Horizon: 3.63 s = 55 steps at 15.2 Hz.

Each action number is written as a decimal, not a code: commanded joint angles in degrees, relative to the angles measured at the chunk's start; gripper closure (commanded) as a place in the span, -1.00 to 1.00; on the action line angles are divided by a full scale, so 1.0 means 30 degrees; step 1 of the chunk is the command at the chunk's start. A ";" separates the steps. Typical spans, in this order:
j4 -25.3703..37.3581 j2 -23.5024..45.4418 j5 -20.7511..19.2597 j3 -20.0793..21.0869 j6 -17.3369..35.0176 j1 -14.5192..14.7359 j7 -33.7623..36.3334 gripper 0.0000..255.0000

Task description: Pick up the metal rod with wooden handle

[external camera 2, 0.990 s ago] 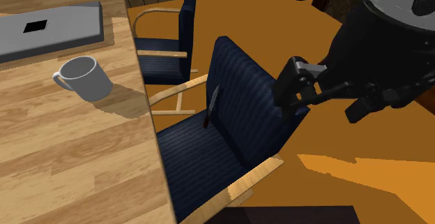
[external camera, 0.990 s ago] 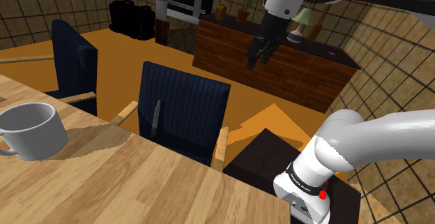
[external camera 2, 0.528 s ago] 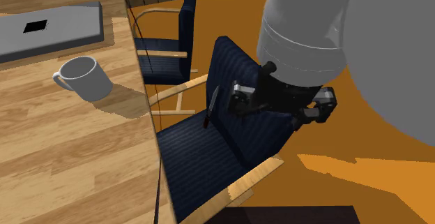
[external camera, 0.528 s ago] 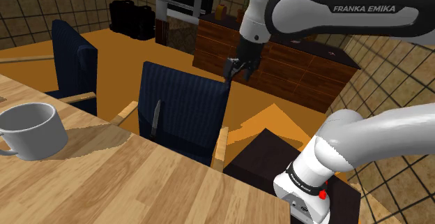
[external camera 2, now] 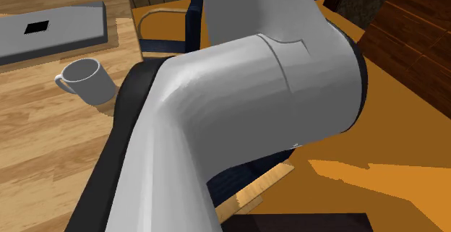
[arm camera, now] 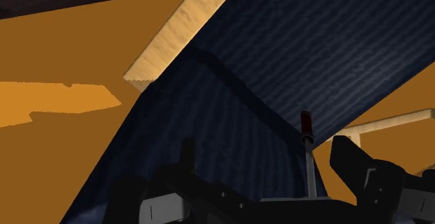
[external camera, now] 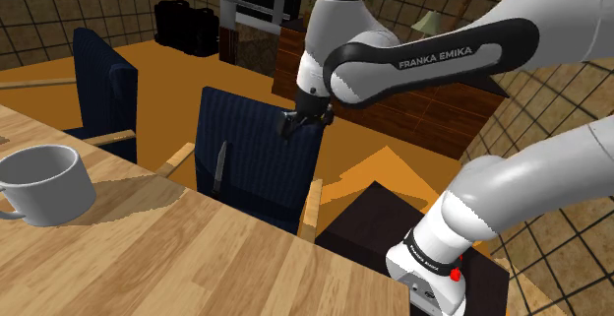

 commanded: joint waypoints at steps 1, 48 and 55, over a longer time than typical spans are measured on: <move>0.0267 0.1466 -0.0476 0.1024 0.1247 -0.0416 0.1673 -1.00; 2.0278 2.8945 -1.7393 -0.2372 0.3155 0.4459 2.3634 1.00; 1.9656 2.8014 -1.7177 -0.2115 0.2827 0.4245 2.3451 1.00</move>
